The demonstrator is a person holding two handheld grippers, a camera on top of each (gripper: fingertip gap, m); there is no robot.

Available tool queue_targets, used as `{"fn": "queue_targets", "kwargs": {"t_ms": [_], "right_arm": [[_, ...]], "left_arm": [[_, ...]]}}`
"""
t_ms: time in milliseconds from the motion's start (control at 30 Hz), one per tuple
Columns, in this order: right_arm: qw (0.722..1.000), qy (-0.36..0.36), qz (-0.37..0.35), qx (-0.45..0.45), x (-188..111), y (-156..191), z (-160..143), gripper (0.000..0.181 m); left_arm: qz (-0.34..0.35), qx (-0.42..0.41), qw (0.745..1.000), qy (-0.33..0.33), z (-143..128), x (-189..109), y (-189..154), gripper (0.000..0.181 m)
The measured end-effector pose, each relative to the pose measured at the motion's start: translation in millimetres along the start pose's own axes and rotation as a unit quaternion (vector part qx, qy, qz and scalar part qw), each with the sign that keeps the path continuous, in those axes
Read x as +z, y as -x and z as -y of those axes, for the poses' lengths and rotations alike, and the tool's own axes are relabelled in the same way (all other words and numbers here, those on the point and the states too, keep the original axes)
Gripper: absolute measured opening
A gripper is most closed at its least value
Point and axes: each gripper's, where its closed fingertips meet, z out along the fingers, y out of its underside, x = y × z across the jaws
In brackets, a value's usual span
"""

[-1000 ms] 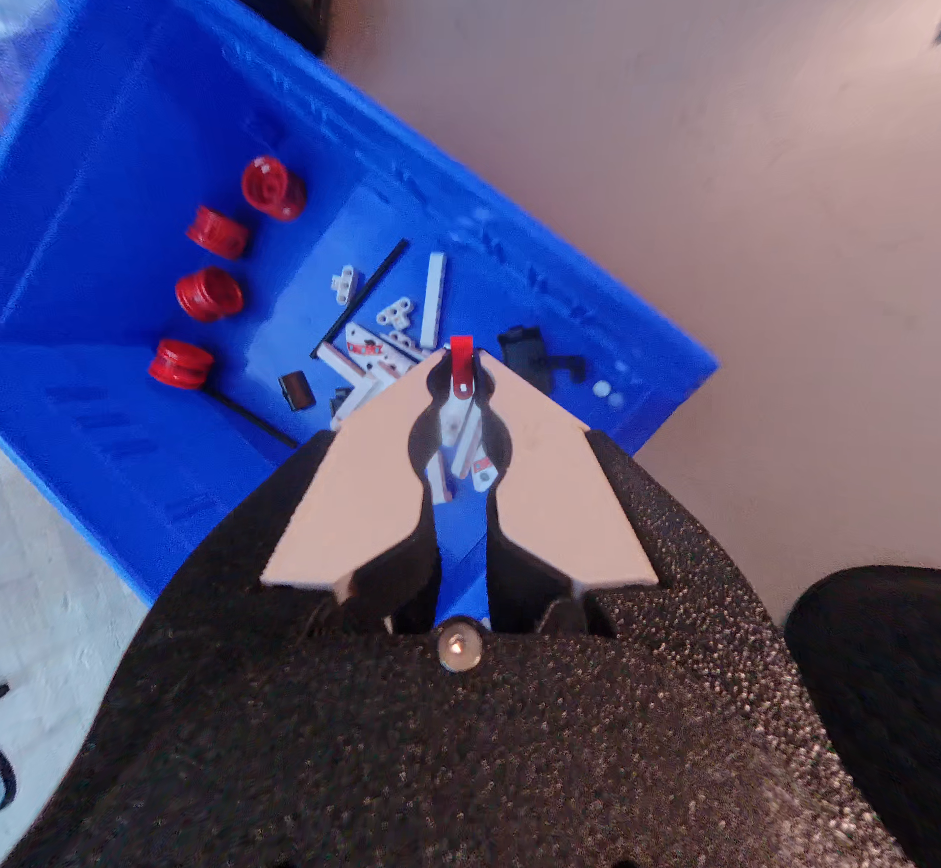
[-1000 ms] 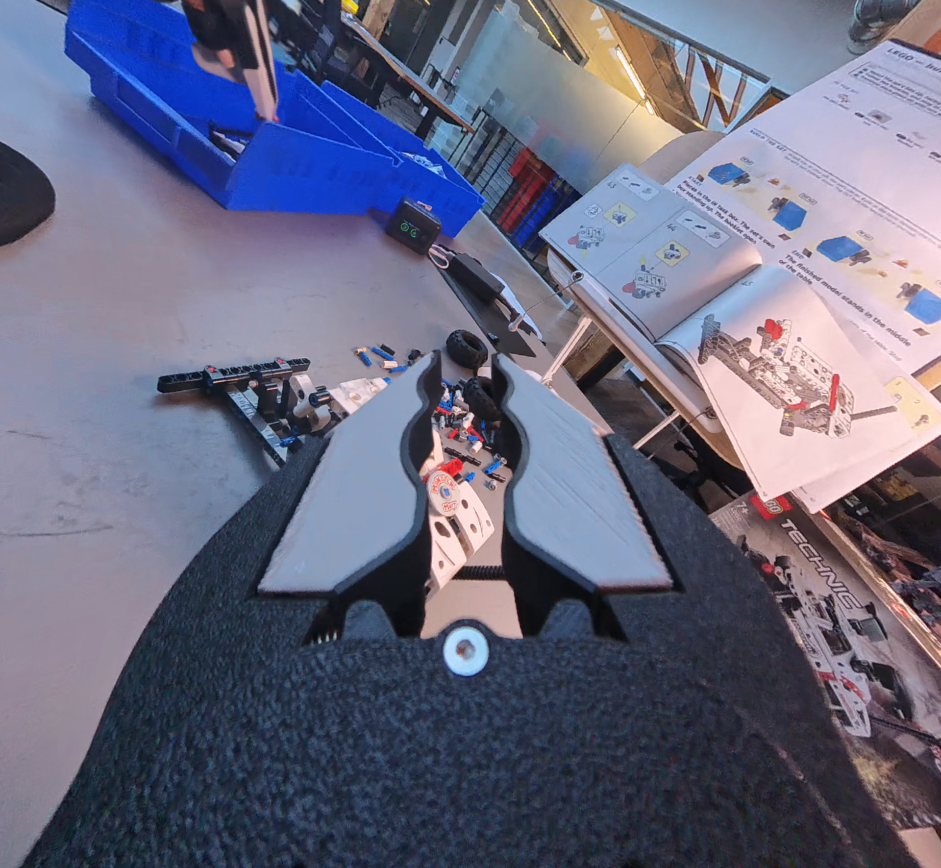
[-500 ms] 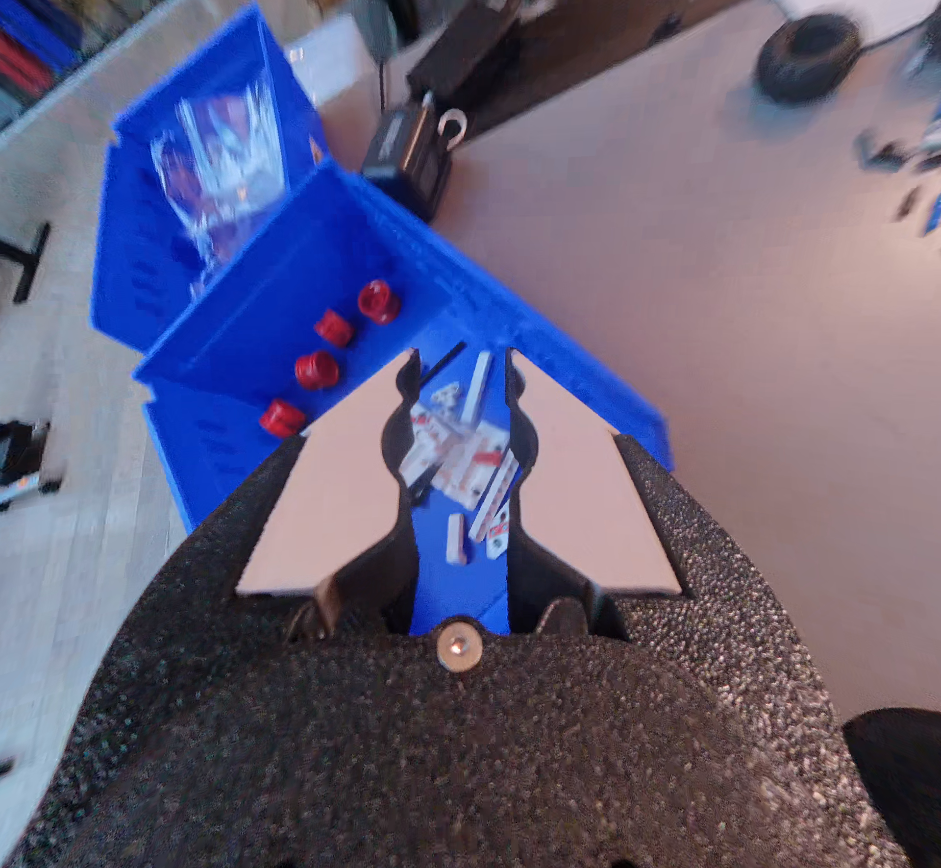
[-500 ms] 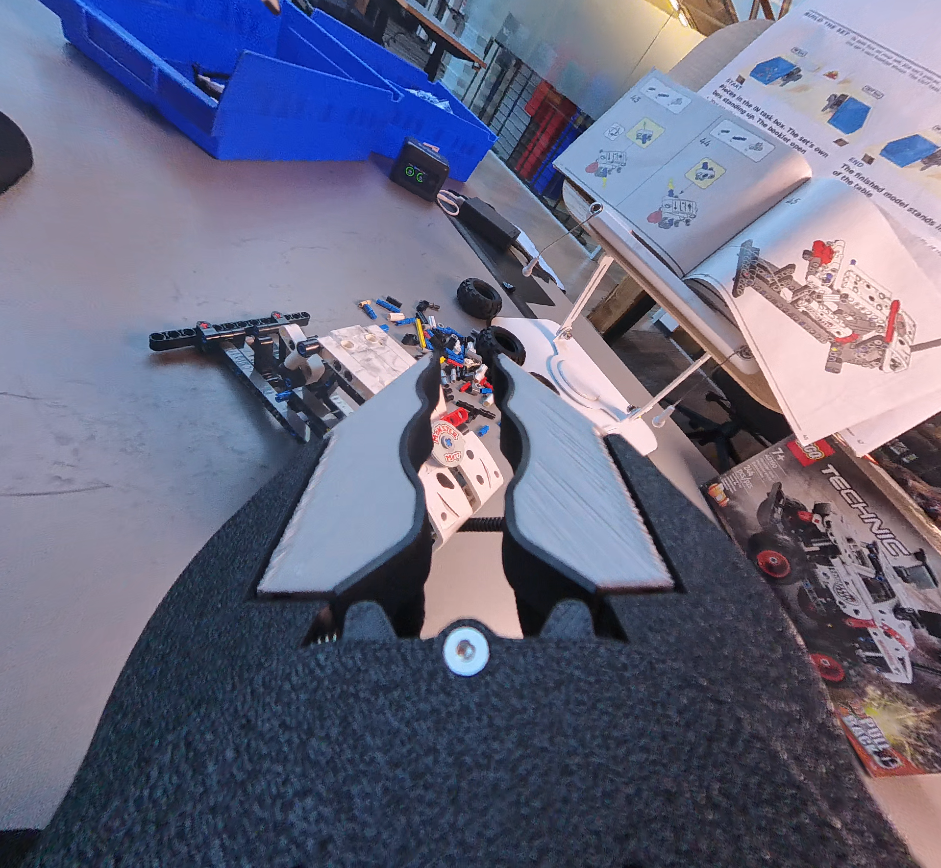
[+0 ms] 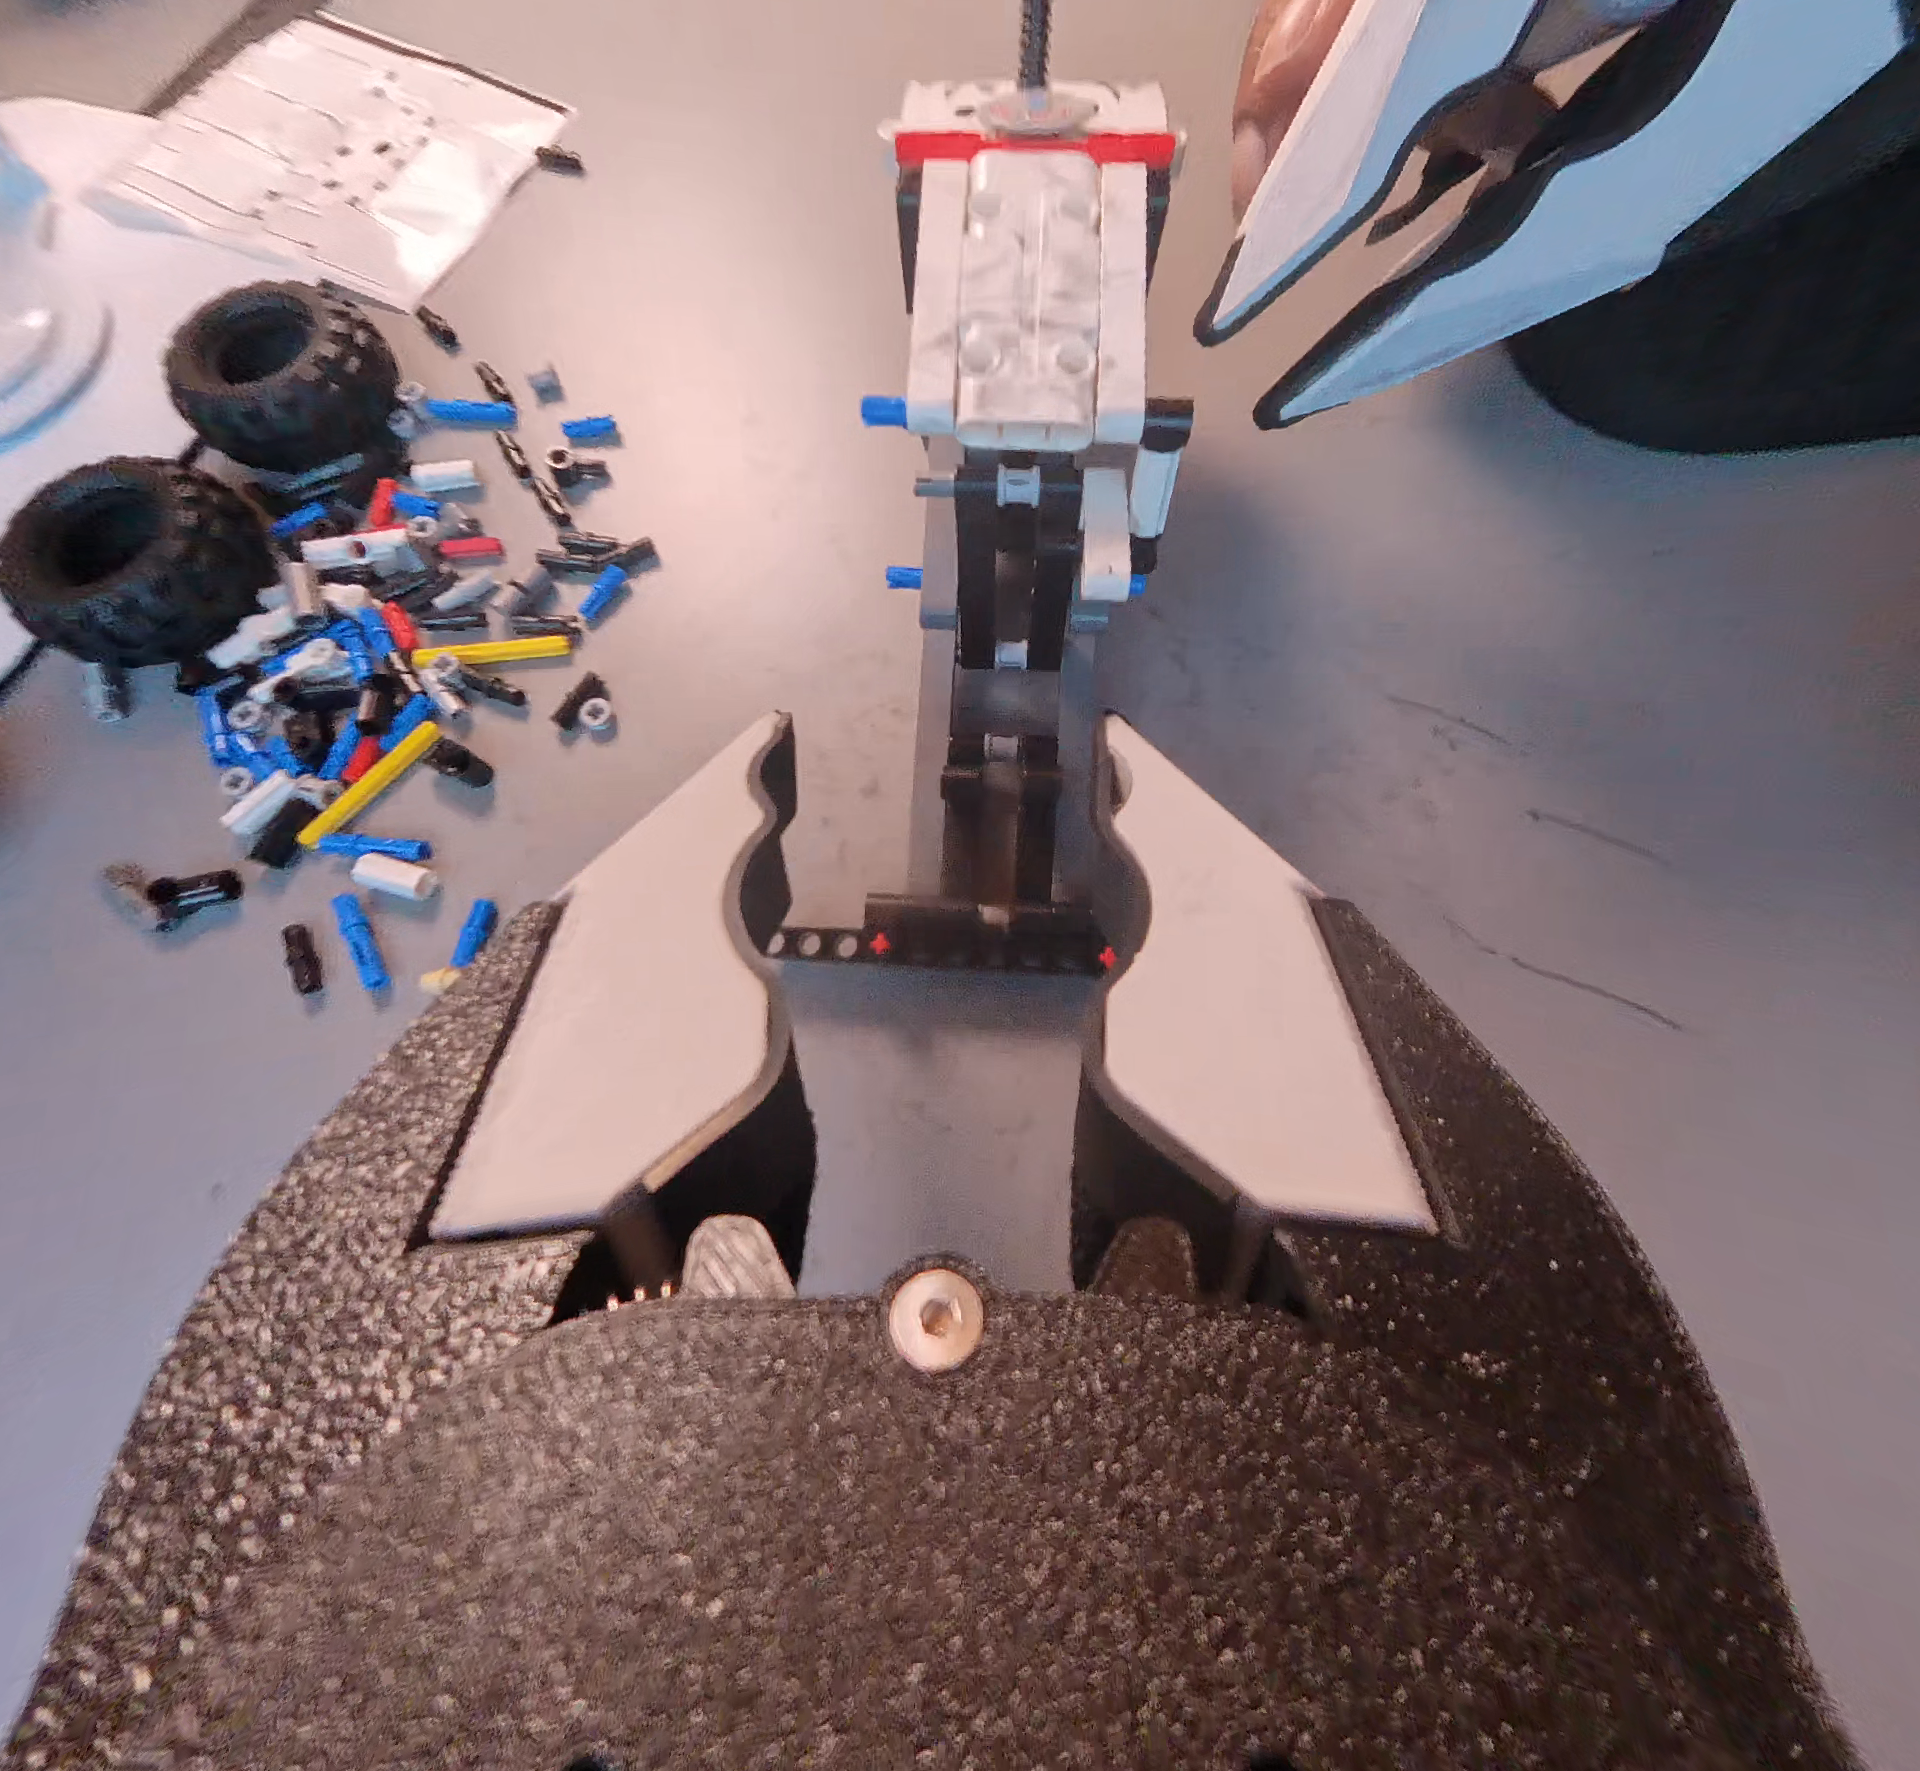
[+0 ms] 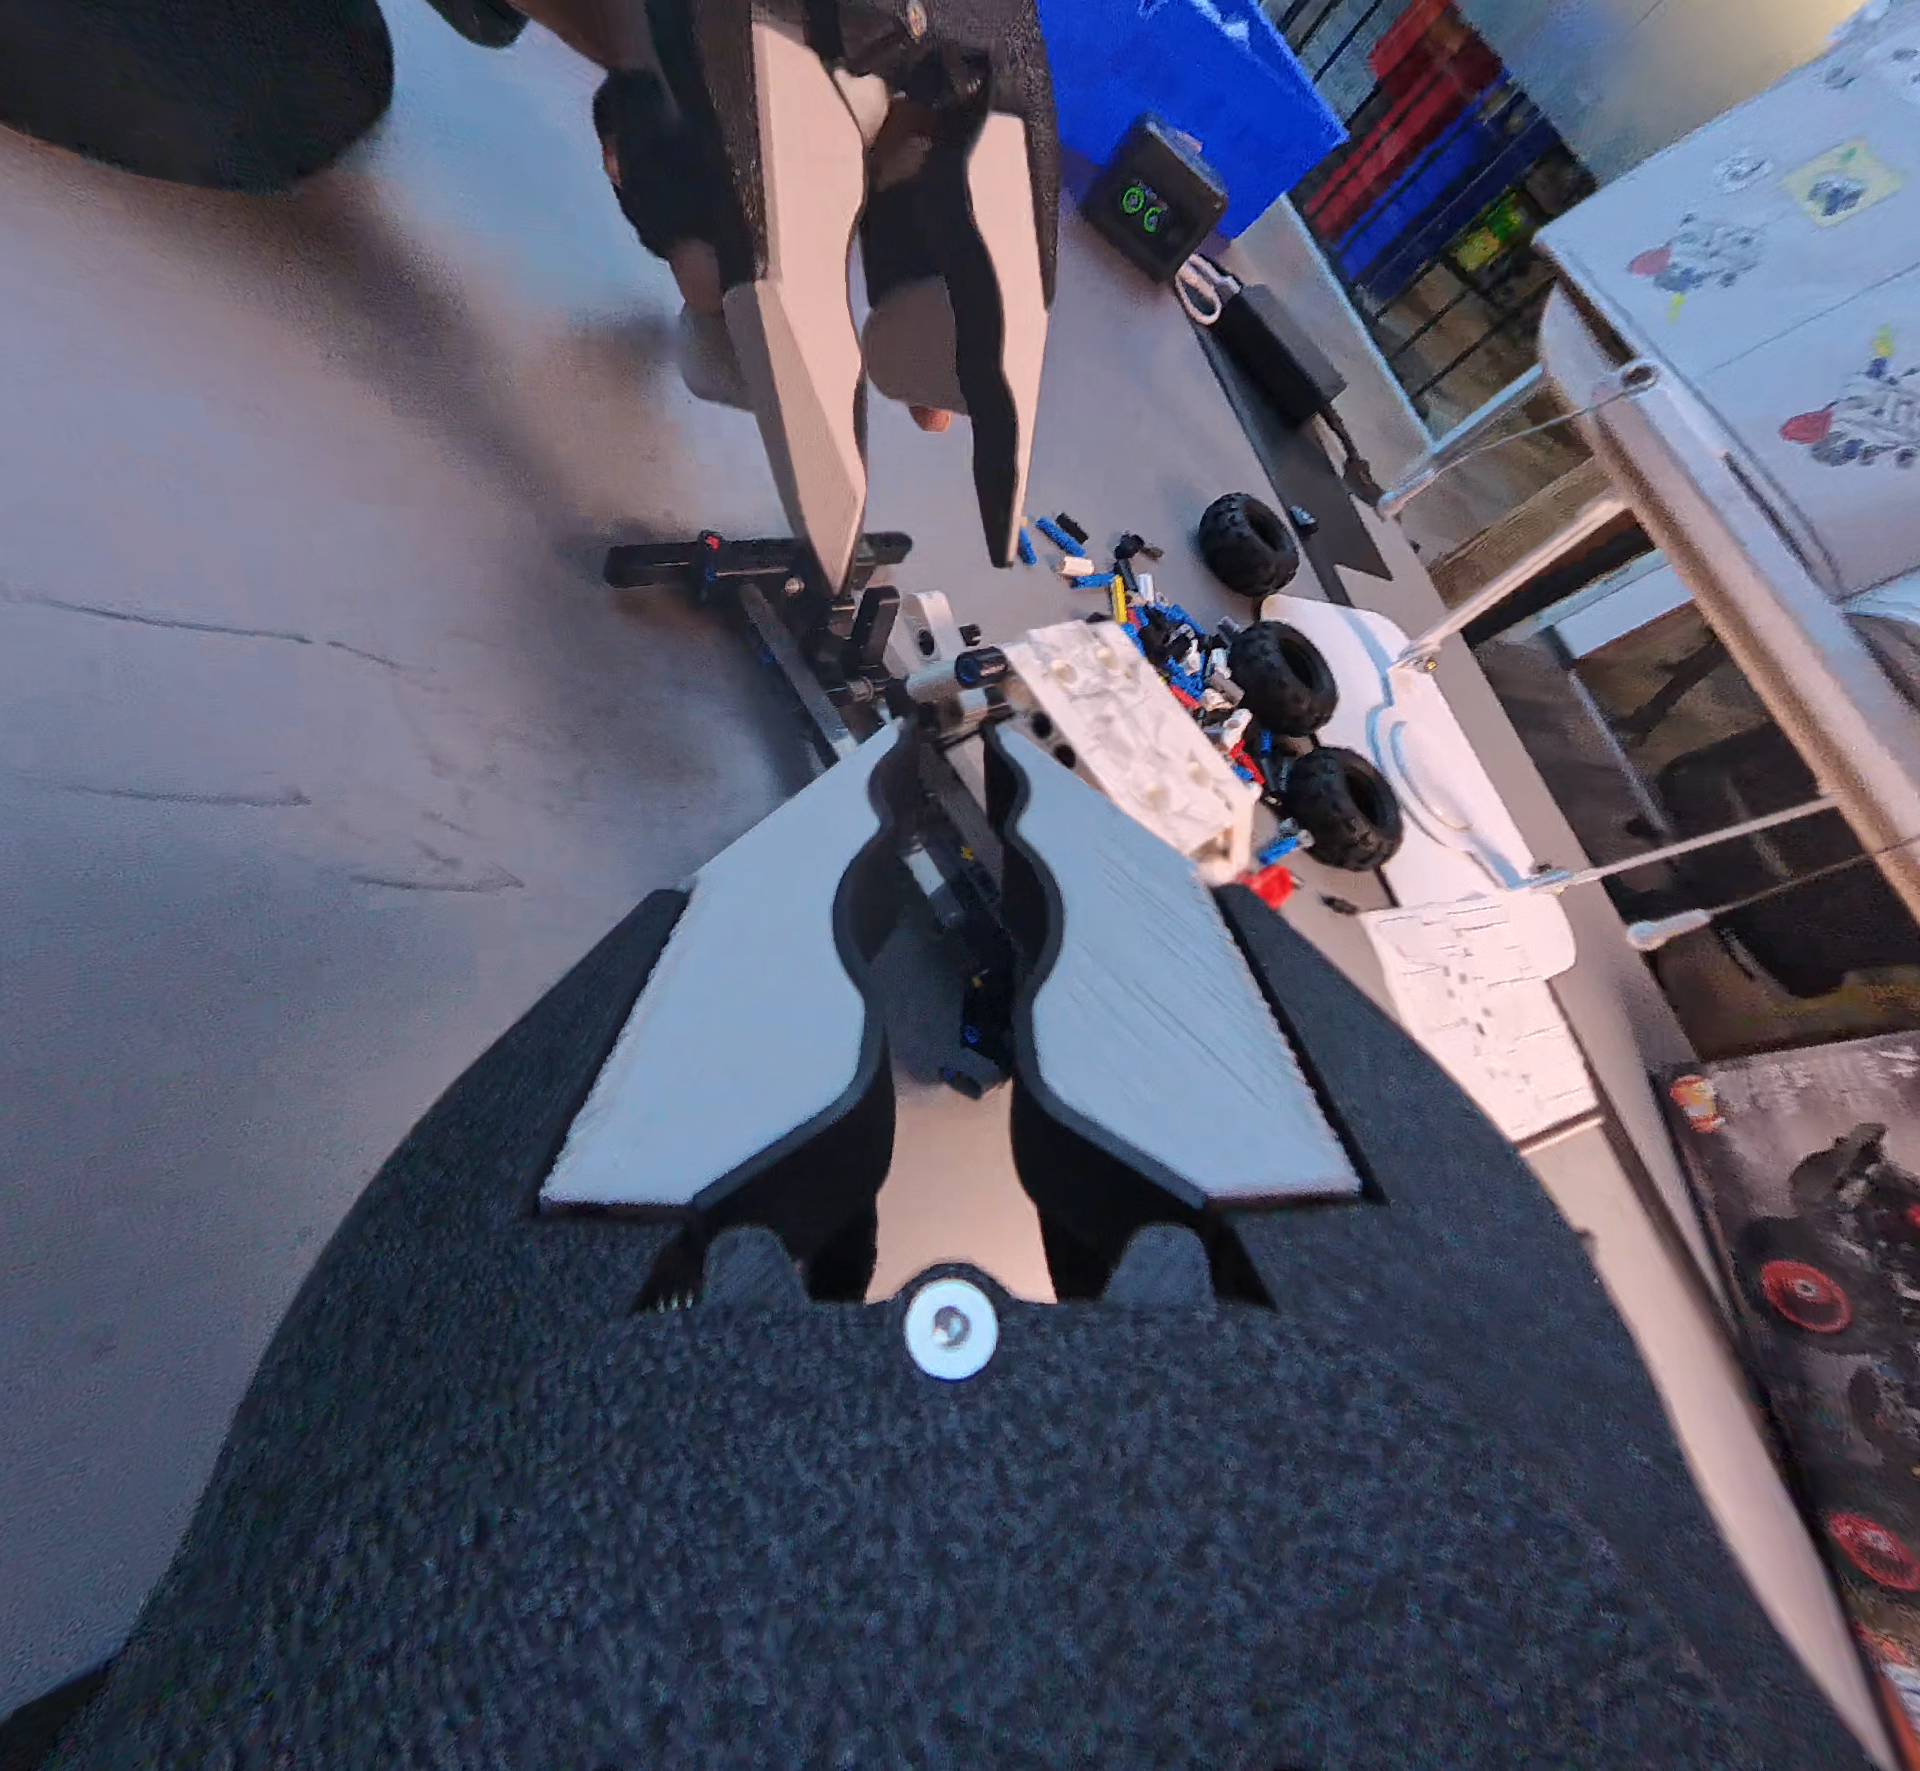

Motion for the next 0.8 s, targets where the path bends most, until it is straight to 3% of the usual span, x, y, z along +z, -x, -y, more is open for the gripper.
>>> {"fn": "queue_targets", "kwargs": {"t_ms": [133, 267, 433, 533, 633, 800], "right_arm": [[0.996, 0.042, 0.007, 0.079, 10.9, 8.3, -9.6, 0.019], [0.984, 0.064, -0.011, 0.167, 18.1, 14.4, -9.3, 0.034], [0.961, 0.049, -0.049, 0.267, 19.1, 4.1, -6.6, 0.024], [0.952, 0.024, -0.026, 0.305, 15.1, 2.4, -2.1, 0.015], [0.950, 0.007, -0.006, 0.313, 10.2, 1.7, 1.9, 0.014], [0.953, -0.023, 0.099, 0.287, -7.5, 15.0, 13.4, 0.014]], "left_arm": [[-0.025, 0.016, 0.999, 0.041, -10.1, 29.0, -4.5, 0.067], [-0.026, 0.004, 0.997, 0.076, -15.9, 46.1, -15.2, 0.055], [0.034, -0.045, 0.991, 0.119, -20.2, 45.6, -27.1, 0.048], [0.019, -0.049, 0.990, 0.129, -21.1, 42.3, -44.2, 0.057], [-0.039, -0.041, 0.991, 0.119, -19.5, 38.2, -61.2, 0.068], [-0.187, -0.063, 0.976, 0.091, -13.6, 9.9, -87.8, 0.066]]}}
